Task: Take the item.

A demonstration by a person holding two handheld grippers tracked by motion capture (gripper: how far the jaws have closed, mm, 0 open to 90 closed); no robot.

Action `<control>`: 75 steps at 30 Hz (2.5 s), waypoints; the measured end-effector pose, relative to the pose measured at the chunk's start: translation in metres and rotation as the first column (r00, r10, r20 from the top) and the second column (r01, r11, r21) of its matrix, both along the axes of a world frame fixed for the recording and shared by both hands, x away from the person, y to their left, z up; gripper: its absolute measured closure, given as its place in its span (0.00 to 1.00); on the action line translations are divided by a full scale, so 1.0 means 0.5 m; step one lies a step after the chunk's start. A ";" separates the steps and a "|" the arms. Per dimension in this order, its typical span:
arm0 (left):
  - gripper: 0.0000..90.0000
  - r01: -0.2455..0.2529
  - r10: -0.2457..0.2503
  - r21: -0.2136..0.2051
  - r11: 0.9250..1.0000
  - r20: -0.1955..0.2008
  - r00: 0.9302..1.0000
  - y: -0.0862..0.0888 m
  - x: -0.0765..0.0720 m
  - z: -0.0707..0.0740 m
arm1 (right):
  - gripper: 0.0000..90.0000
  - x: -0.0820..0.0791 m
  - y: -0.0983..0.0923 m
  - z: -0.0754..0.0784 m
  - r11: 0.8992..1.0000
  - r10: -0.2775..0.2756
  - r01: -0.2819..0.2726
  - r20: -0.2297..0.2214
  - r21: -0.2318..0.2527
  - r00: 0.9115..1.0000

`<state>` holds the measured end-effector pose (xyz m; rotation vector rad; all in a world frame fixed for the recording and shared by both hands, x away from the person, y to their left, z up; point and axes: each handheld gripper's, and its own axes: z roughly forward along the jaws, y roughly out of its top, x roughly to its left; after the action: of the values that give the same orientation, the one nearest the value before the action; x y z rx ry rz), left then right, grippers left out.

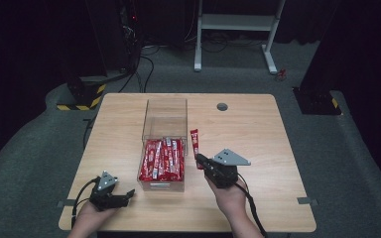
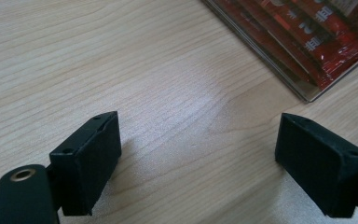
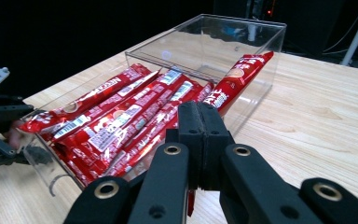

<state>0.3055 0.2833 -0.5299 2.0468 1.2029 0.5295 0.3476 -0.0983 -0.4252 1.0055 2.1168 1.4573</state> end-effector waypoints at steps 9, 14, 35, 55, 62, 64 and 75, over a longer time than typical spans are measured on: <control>0.17 0.000 0.000 0.000 1.000 0.000 1.000 0.000 0.000 0.000 | 1.00 0.006 -0.018 0.001 0.999 -0.036 0.036 0.012 -0.012 0.999; 0.16 0.000 0.000 0.000 1.000 0.000 1.000 0.000 0.000 0.000 | 1.00 0.011 -0.028 -0.001 0.998 -0.053 0.053 0.012 -0.018 0.999; 0.17 0.000 0.000 0.000 1.000 0.000 1.000 0.000 0.000 0.000 | 1.00 0.046 -0.061 -0.032 0.991 -0.126 0.125 -0.030 -0.045 0.992; 0.17 0.001 -0.001 0.000 1.000 0.000 1.000 0.000 0.000 0.000 | 1.00 0.080 -0.082 -0.080 0.981 -0.181 0.174 -0.088 -0.082 0.980; 0.17 0.001 -0.001 0.000 1.000 0.000 1.000 0.000 0.000 0.000 | 1.00 0.092 -0.081 -0.105 0.978 -0.192 0.179 -0.121 -0.107 0.974; 0.17 0.001 -0.001 0.000 1.000 0.000 1.000 0.000 0.000 0.000 | 1.00 0.094 -0.080 -0.111 0.977 -0.194 0.180 -0.124 -0.117 0.973; 0.17 0.003 -0.003 -0.002 1.000 -0.001 1.000 0.000 -0.001 0.000 | 1.00 0.104 -0.076 -0.140 0.972 -0.205 0.182 -0.157 -0.150 0.966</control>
<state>0.3051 0.2832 -0.5299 2.0472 1.2011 0.5256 0.3995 -0.1365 -0.4952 1.2857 2.1305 1.1550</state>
